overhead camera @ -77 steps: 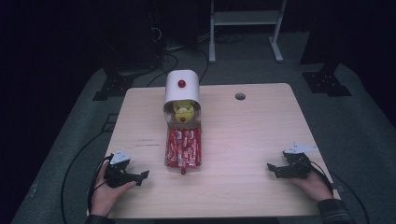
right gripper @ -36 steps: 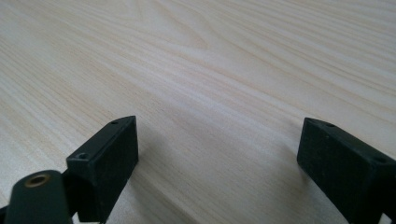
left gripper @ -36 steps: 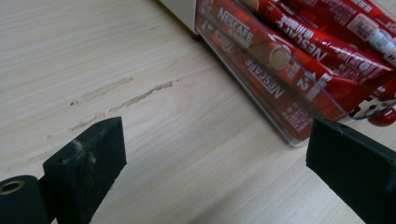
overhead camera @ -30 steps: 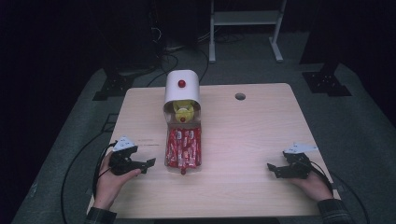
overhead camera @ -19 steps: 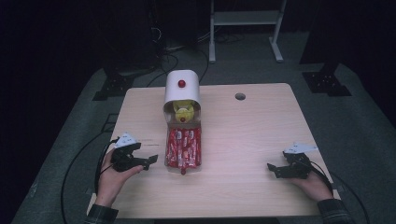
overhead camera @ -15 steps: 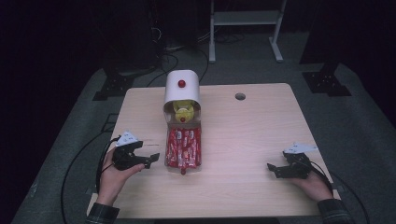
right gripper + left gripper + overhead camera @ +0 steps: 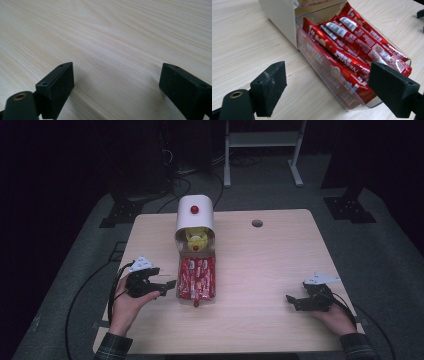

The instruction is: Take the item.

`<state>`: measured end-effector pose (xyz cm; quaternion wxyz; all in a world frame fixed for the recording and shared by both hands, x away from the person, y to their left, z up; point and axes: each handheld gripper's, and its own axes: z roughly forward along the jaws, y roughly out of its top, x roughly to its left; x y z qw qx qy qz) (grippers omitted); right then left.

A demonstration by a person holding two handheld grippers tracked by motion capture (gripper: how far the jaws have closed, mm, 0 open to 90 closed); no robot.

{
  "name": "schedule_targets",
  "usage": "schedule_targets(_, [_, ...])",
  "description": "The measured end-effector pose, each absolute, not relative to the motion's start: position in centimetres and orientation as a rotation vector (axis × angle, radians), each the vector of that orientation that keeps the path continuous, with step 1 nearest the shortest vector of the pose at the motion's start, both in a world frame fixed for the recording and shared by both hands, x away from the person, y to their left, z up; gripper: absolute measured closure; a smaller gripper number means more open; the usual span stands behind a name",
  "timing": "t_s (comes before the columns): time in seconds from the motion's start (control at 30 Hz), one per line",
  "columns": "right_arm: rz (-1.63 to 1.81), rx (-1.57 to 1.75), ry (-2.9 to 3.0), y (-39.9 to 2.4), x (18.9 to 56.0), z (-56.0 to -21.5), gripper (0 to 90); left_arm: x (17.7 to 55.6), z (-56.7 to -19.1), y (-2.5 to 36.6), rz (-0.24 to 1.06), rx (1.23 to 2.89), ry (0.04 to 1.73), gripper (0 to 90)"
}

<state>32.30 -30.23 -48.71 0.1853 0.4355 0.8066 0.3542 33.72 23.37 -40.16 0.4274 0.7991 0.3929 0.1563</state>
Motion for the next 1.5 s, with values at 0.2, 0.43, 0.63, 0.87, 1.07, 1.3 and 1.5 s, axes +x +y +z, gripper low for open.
schedule_targets(0.2, [0.998,1.225,2.272,-30.2,32.3,-48.7,11.5,33.9,-39.7,22.7,0.395,1.993,0.968,16.9])
schedule_targets(0.43, [0.999,1.225,2.272,-30.2,32.3,-48.7,11.5,34.2,-39.4,21.9,0.39,1.994,0.949,21.1])
schedule_targets(0.63, [0.998,1.227,2.272,-30.2,32.3,-48.7,11.5,34.4,-39.1,21.2,0.384,1.99,0.947,24.5])
schedule_targets(0.87, [0.999,1.225,2.272,-30.2,32.3,-48.7,11.5,34.6,-39.0,20.5,0.375,1.992,0.946,28.7])
schedule_targets(1.07, [0.998,1.227,2.272,-30.2,32.3,-48.7,11.5,34.7,-39.0,19.9,0.363,1.996,0.929,35.1])
schedule_targets(1.3, [0.999,1.226,2.272,-30.2,32.3,-48.7,11.5,34.8,-39.1,19.0,0.367,2.001,0.911,39.4])
schedule_targets(1.5, [0.998,1.227,2.273,-30.2,32.3,-48.7,11.5,35.1,-39.4,18.4,0.349,2.017,0.932,42.0])
